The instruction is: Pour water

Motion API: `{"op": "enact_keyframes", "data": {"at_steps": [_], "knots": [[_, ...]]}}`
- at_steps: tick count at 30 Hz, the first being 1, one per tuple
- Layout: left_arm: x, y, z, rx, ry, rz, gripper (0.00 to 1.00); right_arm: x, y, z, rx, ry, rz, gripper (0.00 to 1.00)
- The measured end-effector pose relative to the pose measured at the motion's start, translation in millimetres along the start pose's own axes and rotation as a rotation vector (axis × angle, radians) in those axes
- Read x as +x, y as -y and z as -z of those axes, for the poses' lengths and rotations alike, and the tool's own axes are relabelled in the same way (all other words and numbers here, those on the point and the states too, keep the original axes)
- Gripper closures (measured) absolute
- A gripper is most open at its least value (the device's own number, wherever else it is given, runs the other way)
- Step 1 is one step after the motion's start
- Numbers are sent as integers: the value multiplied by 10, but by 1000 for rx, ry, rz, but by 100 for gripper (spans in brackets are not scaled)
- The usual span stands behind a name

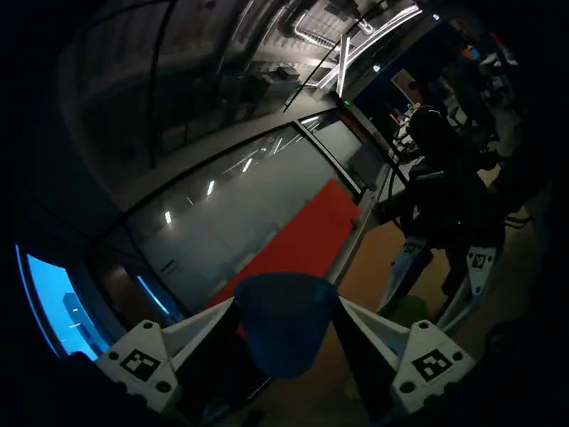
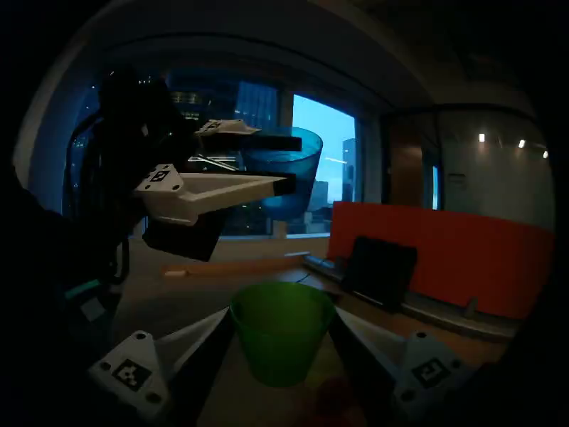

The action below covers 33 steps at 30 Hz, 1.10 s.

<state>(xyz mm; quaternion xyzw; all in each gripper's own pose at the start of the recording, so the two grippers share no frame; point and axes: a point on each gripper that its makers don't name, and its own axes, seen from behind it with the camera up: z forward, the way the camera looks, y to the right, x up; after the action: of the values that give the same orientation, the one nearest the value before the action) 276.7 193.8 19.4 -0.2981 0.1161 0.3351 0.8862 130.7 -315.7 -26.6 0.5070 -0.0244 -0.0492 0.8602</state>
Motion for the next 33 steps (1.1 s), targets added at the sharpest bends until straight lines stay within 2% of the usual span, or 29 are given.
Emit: {"op": "enact_keyframes", "data": {"at_steps": [8, 17, 33], "knots": [[47, 13, -32, 11, 2, -76, 14, -19, 75, -57, 17, 6, -6, 9], [83, 103, -82, 32, -1, -151, 14, -68, 124, -78, 30, 17, -5, 9], [141, 136, -138, 47, 3, -284, 14, -97, 140, -93, 36, 18, -12, 9]]}}
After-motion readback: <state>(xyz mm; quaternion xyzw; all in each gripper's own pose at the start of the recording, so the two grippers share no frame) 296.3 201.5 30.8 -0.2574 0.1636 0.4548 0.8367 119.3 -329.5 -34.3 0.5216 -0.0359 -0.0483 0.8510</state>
